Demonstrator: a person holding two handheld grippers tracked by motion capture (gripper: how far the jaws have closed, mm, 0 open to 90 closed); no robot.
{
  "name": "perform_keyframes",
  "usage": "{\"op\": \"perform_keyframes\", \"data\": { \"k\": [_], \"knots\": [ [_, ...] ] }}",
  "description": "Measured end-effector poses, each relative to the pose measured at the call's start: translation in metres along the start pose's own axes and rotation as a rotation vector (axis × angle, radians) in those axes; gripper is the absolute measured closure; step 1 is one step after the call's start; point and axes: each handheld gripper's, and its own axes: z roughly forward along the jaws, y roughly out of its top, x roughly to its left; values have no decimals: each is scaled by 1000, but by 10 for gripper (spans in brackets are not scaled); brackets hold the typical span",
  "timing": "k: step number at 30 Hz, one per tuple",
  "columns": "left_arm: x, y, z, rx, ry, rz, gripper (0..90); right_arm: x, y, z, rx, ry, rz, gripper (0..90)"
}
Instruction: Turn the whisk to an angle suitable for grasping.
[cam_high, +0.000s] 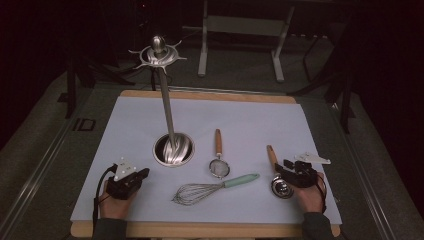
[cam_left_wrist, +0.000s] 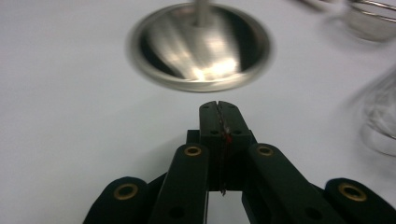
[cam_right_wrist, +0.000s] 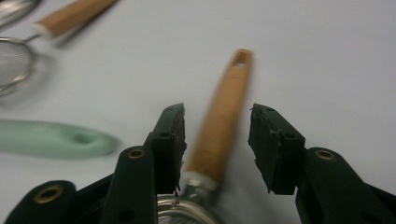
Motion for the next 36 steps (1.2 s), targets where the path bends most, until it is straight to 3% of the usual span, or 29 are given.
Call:
{"op": "perform_keyframes", "data": {
  "k": [3, 10, 14, 23, 26, 29, 31, 36],
  "knots": [
    [-13, 2, -3, -6, -71, 48, 900, 5, 1, -1, -2, 50, -19, 528],
    [-46, -1, -8, 6, -215, 167, 881, 13, 3, -6, -15, 63, -41, 515],
    [-56, -4, -10, 8, -265, 216, 837, 13, 3, -7, -22, 66, -46, 512],
    [-60, -7, -14, 9, -323, 247, 750, 11, 3, -7, -27, 62, -37, 506],
    [-64, -7, -8, 37, -299, 271, 709, 11, 2, -6, -27, 64, -31, 505],
    [-70, -6, -3, 60, -274, 299, 731, 13, 2, -5, -19, 65, -39, 505],
    [-71, -5, -1, 73, -262, 292, 795, 14, 3, -4, -16, 69, -46, 505],
    [-79, -2, 0, 83, -250, 281, 850, 18, 4, -6, -10, 97, -82, 507]
  ]
}}
